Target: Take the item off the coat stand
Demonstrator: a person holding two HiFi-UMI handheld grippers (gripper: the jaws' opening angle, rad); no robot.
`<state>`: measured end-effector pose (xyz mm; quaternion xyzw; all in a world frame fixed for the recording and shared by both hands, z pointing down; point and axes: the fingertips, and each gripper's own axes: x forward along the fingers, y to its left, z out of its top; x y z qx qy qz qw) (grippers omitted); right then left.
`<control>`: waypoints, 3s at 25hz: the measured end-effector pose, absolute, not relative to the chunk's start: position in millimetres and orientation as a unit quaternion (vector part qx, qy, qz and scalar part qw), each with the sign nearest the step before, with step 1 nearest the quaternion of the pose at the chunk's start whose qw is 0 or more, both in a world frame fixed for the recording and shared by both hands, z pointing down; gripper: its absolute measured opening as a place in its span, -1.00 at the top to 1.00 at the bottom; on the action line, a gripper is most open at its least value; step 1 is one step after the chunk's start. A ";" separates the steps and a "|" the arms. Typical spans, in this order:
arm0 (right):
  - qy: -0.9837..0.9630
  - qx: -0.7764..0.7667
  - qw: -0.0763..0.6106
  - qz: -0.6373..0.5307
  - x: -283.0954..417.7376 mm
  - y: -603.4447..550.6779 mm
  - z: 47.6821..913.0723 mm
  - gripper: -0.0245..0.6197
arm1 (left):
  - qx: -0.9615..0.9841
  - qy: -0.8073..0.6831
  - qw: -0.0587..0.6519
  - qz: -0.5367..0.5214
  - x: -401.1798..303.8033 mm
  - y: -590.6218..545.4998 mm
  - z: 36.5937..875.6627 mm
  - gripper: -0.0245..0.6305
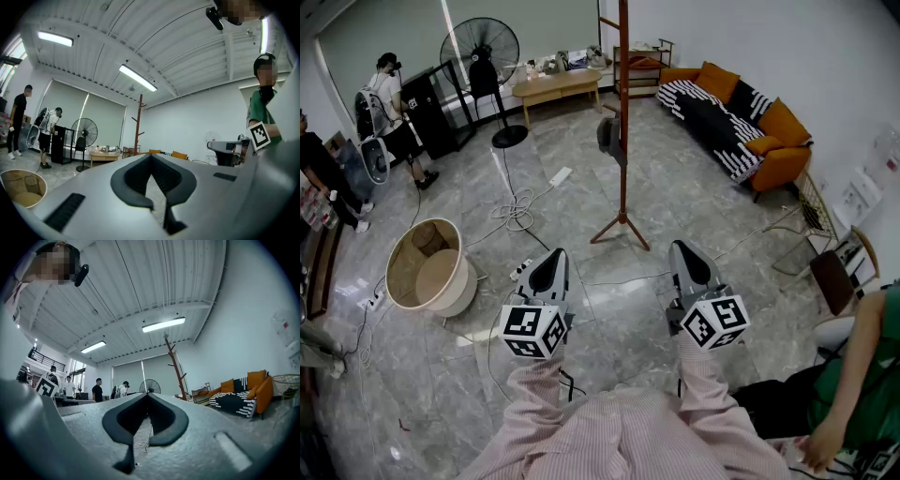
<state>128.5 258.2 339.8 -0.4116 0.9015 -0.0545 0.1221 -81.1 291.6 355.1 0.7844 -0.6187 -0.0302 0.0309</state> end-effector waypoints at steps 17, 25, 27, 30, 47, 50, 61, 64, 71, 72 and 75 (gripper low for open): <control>0.906 -0.400 0.113 -0.077 141.3 209.7 362.2 0.91 | 0.791 -0.607 0.064 -0.039 -57.0 246.6 372.1 0.92; 0.903 -0.407 0.107 -0.082 129.1 143.4 376.7 0.91 | 0.795 -0.600 0.077 -0.040 -68.3 176.3 386.0 0.70; 0.902 -0.410 0.105 -0.083 125.3 122.6 379.0 0.91 | 0.797 -0.597 0.081 -0.042 -72.6 153.3 387.7 0.66; 0.899 -0.417 0.105 -0.083 117.0 88.7 377.0 0.91 | 0.801 -0.591 0.084 -0.042 -80.8 117.1 386.1 0.61; 0.898 -0.420 0.100 -0.082 52.5 -72.2 379.8 0.91 | 0.813 -0.573 0.095 -0.034 -132.5 -58.9 392.8 0.45; 0.897 -0.421 0.096 -0.089 48.2 -85.7 384.1 0.91 | 0.815 -0.571 0.097 -0.030 -136.2 -75.1 394.2 0.44; 0.896 -0.421 0.083 -0.112 36.3 -148.6 402.3 0.91 | 0.815 -0.566 0.124 -0.020 -145.4 -146.8 411.6 0.37; 0.896 -0.420 0.083 -0.115 33.7 -176.5 402.3 0.91 | 0.815 -0.564 0.134 -0.019 -145.6 -173.0 416.9 0.33; 0.900 -0.411 0.080 -0.120 28.9 -244.3 400.4 0.91 | 0.814 -0.561 0.153 -0.010 -143.2 -239.5 428.0 0.29; 0.901 -0.410 0.079 -0.121 29.2 -252.5 400.8 0.91 | 0.813 -0.561 0.155 -0.007 -142.2 -247.8 429.9 0.29; 0.903 -0.405 0.077 -0.122 30.8 -272.9 403.7 0.91 | 0.812 -0.561 0.163 0.001 -137.6 -269.5 438.8 0.28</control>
